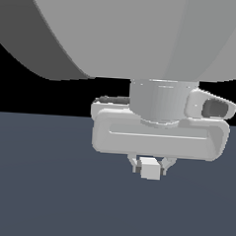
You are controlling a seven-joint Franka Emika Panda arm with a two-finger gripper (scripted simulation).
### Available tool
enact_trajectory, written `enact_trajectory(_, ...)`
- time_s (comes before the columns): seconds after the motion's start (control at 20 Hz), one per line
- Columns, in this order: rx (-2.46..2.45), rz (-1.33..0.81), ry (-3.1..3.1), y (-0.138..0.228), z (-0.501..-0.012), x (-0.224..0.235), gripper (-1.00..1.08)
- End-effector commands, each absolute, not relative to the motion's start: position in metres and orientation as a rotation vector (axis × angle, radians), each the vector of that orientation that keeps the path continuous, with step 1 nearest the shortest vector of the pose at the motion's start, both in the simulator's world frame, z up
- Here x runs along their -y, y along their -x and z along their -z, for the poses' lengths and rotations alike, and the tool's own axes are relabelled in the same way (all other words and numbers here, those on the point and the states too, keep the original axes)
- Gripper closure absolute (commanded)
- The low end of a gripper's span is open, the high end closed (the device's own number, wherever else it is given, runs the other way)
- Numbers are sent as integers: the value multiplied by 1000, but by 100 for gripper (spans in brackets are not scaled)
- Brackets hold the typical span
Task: Plug the charger into the wall socket.
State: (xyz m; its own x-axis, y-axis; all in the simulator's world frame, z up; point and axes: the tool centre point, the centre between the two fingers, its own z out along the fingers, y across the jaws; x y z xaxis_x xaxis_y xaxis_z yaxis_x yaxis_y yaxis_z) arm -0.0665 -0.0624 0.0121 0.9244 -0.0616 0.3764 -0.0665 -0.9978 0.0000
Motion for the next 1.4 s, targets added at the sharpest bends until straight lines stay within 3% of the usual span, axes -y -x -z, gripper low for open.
enact_trajectory(0.0, 103, -600, -3069, 66, -12, 63, 108)
enact_trajectory(0.55, 49, -602, -3075, 61, -21, 58, 108)
enact_trajectory(1.35, -382, -609, -3101, 25, -88, 18, 108)
